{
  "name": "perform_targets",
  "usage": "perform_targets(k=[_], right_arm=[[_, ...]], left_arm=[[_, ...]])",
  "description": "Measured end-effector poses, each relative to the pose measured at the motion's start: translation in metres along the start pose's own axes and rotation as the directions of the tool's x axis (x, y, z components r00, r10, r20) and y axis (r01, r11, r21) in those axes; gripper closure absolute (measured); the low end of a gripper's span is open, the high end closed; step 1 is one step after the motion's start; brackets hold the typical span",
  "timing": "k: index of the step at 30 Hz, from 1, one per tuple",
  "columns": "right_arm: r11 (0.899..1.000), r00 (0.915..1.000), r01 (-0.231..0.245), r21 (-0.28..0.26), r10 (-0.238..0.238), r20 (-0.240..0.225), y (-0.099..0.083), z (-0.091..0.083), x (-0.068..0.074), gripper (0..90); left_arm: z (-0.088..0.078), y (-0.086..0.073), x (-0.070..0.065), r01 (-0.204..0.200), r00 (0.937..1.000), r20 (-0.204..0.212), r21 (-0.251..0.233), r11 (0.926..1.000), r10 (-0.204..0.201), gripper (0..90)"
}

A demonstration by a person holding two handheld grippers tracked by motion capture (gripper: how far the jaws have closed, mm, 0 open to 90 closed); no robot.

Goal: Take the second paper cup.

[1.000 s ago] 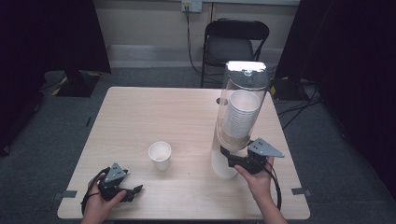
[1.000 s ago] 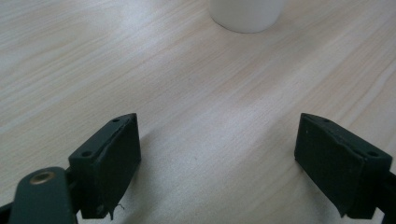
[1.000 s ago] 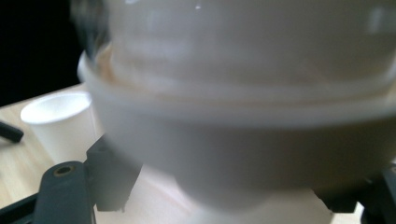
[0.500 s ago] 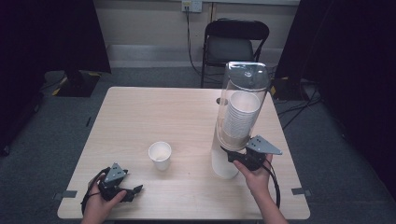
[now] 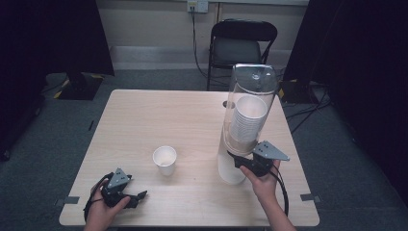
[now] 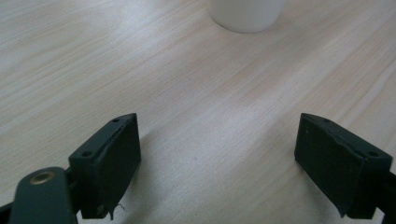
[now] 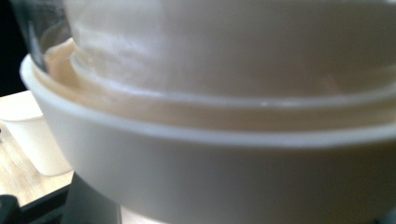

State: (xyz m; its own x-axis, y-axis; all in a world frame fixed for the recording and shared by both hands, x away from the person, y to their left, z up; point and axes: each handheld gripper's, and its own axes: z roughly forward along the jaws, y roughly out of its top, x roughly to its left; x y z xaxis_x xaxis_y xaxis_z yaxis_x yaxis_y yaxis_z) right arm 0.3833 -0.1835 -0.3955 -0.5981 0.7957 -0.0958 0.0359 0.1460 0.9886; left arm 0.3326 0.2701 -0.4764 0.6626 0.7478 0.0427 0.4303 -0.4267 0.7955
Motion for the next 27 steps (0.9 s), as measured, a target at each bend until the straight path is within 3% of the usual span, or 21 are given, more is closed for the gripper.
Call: perform_targets(k=[5, 6, 7, 9, 10, 11, 12, 14, 16, 19, 22, 27], right_arm=[[1.0, 1.0, 0.006, -0.004, -0.006, 0.0, -0.001, 0.0, -0.001, 33.6], [1.0, 1.0, 0.006, 0.025, -0.006, 0.002, -0.001, 0.001, 0.0, 35.4], [0.995, 0.9999, 0.015, 0.096, -0.015, 0.002, -0.007, 0.003, 0.0, 37.0], [0.982, 0.9995, 0.01, 0.189, -0.015, 0.027, -0.042, 0.006, -0.004, 37.6], [0.985, 0.9997, -0.021, 0.173, 0.018, 0.015, -0.053, 0.004, -0.002, 37.4], [0.98, 0.9999, 0.002, 0.198, -0.004, 0.01, -0.056, 0.004, 0.0, 37.2], [0.979, 0.9995, 0.029, 0.201, -0.03, 0.001, -0.051, 0.005, 0.0, 37.1], [0.977, 0.9998, 0.016, 0.213, -0.017, 0.004, -0.044, 0.005, -0.007, 36.7], [0.965, 0.9995, 0.032, 0.259, -0.029, -0.016, -0.049, 0.005, -0.01, 36.5], [0.961, 0.9988, 0.047, 0.273, -0.042, -0.025, -0.057, 0.003, -0.013, 36.2], [0.948, 0.9979, 0.065, 0.312, -0.059, -0.029, -0.06, -0.002, -0.014, 36.0], [0.94, 0.9975, 0.071, 0.335, -0.065, -0.029, -0.058, -0.013, -0.022, 35.6]], left_arm=[[0.0, 0.0, 0.0, 0.0, 1.0, 0.0, 0.0, 1.0, 0.0, 14.0], [0.0, 0.0, 0.0, 0.0, 1.0, 0.0, 0.0, 1.0, 0.0, 14.0], [0.0, 0.0, 0.0, 0.0, 1.0, 0.0, 0.0, 1.0, 0.0, 14.0], [-0.001, 0.0, 0.0, -0.006, 1.0, 0.0, 0.007, 1.0, 0.006, 14.0], [-0.001, 0.0, 0.0, -0.003, 1.0, 0.001, 0.007, 1.0, 0.003, 14.0], [-0.002, 0.0, 0.001, -0.011, 0.9999, -0.001, 0.008, 0.9999, 0.011, 14.0], [-0.001, -0.001, 0.0, -0.005, 1.0, 0.003, 0.006, 1.0, 0.005, 14.0], [-0.002, -0.001, 0.0, -0.009, 1.0, 0.001, 0.005, 0.9999, 0.009, 14.0], [-0.002, -0.001, 0.0, -0.006, 1.0, 0.003, 0.005, 1.0, 0.006, 14.0], [-0.001, -0.001, 0.0, -0.008, 1.0, 0.003, 0.005, 1.0, 0.008, 13.9], [-0.001, -0.001, 0.0, -0.008, 1.0, 0.002, 0.005, 1.0, 0.008, 13.9], [-0.002, -0.001, 0.0, -0.01, 0.9999, 0.003, 0.008, 0.9999, 0.01, 13.9]])
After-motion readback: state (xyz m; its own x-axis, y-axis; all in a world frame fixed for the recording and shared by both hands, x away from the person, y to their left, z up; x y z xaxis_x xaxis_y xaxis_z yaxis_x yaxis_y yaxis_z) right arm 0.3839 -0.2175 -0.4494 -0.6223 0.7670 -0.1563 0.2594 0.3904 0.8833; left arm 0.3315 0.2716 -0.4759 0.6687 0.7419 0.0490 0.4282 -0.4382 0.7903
